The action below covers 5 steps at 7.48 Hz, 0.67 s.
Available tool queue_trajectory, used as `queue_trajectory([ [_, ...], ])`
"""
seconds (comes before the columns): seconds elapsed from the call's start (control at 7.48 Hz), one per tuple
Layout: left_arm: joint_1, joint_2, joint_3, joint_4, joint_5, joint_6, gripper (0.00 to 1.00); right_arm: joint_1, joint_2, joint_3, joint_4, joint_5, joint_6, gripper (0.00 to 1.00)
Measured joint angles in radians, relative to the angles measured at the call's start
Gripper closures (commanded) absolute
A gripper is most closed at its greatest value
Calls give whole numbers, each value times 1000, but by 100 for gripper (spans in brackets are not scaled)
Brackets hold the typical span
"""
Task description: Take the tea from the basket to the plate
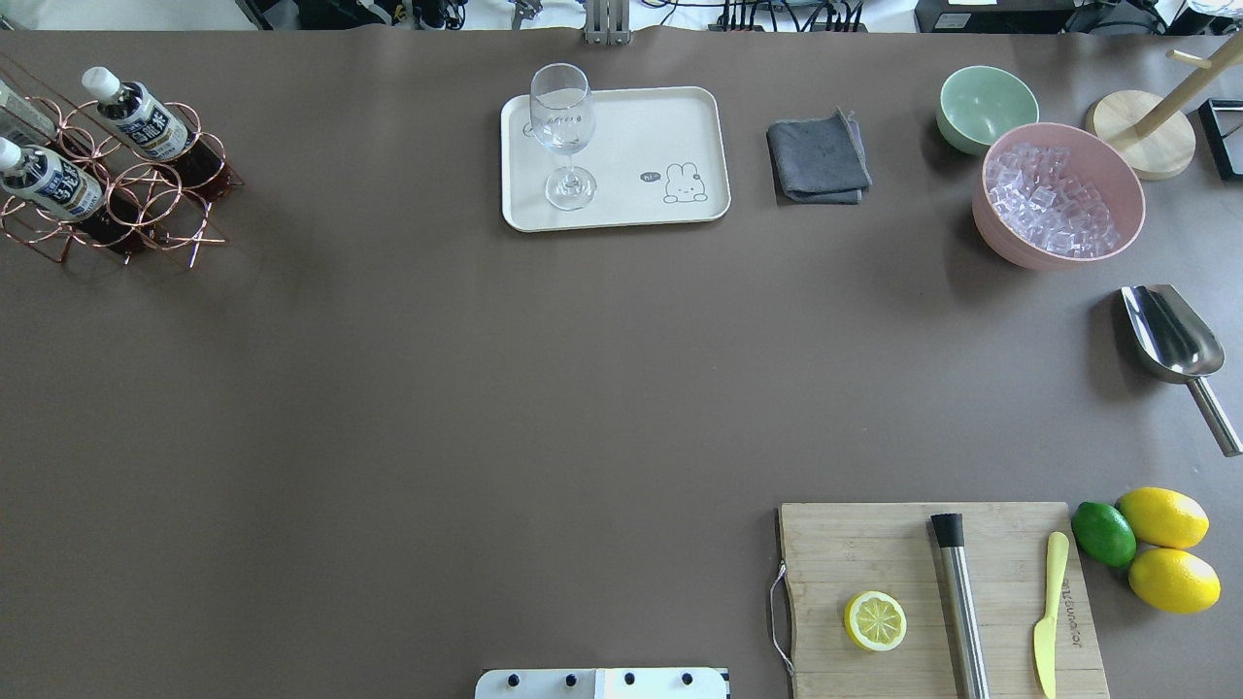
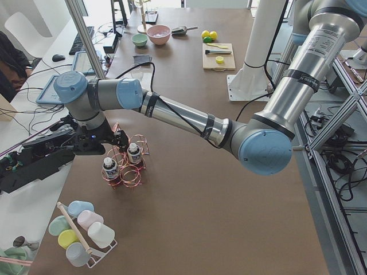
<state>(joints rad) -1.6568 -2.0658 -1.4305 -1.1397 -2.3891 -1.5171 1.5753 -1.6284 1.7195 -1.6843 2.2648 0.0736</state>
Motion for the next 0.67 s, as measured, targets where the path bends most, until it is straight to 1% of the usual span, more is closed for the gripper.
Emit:
queue_trajectory([
  [0.4, -8, 4, -6, 2, -1, -2, 1, -1, 5, -5, 0, 3, 0, 0],
  [0.67, 14, -10, -15, -5, -2, -40, 1, -1, 5, -7, 0, 4, 0, 0],
])
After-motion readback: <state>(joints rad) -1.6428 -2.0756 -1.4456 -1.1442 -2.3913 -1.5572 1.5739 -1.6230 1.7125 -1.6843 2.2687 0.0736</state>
